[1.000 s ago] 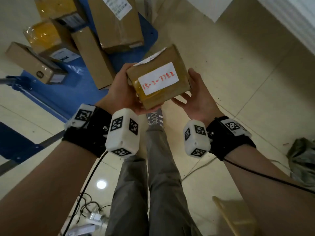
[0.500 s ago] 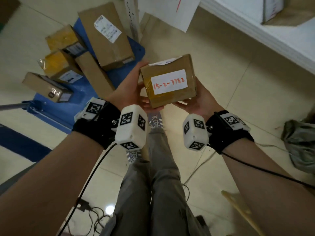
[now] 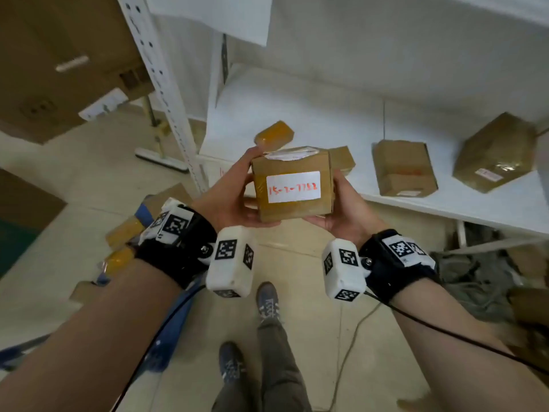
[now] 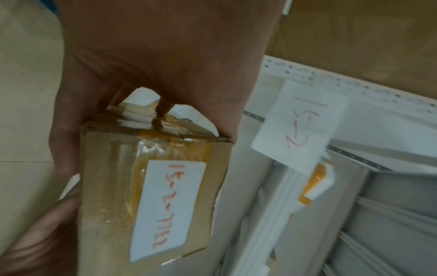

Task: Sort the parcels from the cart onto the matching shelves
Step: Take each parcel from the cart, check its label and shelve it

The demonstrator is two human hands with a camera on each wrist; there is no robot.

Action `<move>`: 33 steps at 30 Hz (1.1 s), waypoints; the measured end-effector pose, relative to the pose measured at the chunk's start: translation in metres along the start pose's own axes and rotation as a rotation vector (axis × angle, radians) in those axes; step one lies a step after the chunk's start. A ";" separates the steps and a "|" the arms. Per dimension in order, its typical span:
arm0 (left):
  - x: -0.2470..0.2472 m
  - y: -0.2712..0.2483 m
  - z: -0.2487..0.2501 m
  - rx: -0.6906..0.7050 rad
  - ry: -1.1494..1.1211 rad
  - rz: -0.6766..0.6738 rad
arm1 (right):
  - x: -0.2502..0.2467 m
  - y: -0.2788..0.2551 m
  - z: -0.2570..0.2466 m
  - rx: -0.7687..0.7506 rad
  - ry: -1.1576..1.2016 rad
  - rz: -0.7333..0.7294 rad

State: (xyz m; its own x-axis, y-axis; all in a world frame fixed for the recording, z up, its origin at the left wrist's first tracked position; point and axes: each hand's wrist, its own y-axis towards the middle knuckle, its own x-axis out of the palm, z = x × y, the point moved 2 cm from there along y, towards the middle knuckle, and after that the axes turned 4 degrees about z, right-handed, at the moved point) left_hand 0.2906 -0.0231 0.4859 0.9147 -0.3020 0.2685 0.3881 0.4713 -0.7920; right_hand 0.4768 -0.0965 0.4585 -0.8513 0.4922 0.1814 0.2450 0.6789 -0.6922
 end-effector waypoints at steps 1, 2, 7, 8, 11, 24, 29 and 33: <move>0.006 -0.009 0.008 0.017 0.014 -0.002 | 0.002 -0.008 -0.009 -0.011 -0.010 0.005; 0.015 -0.023 0.022 0.052 0.036 -0.014 | 0.003 -0.022 -0.026 -0.043 0.001 0.003; 0.060 -0.084 0.076 0.191 0.121 -0.058 | 0.002 -0.077 -0.094 -0.159 0.013 -0.012; 0.067 -0.093 0.082 0.200 0.125 -0.067 | 0.001 -0.085 -0.104 -0.170 0.026 -0.010; 0.092 -0.120 0.103 0.258 0.163 -0.098 | -0.009 -0.109 -0.133 -0.232 0.062 -0.018; 0.177 -0.179 0.227 0.653 0.249 -0.076 | -0.039 -0.160 -0.289 -0.497 0.115 -0.099; 0.202 -0.154 0.275 0.676 0.239 0.019 | -0.057 -0.143 -0.337 -0.541 0.161 -0.061; 0.212 -0.123 0.301 0.651 0.200 0.097 | -0.069 -0.119 -0.376 -0.599 0.088 0.041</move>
State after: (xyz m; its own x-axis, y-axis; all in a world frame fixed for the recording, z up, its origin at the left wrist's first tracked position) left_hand 0.4711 0.1042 0.8053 0.9347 -0.3508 0.0567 0.3511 0.8870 -0.2999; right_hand 0.6806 -0.0062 0.7906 -0.8005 0.5502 0.2378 0.5168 0.8345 -0.1910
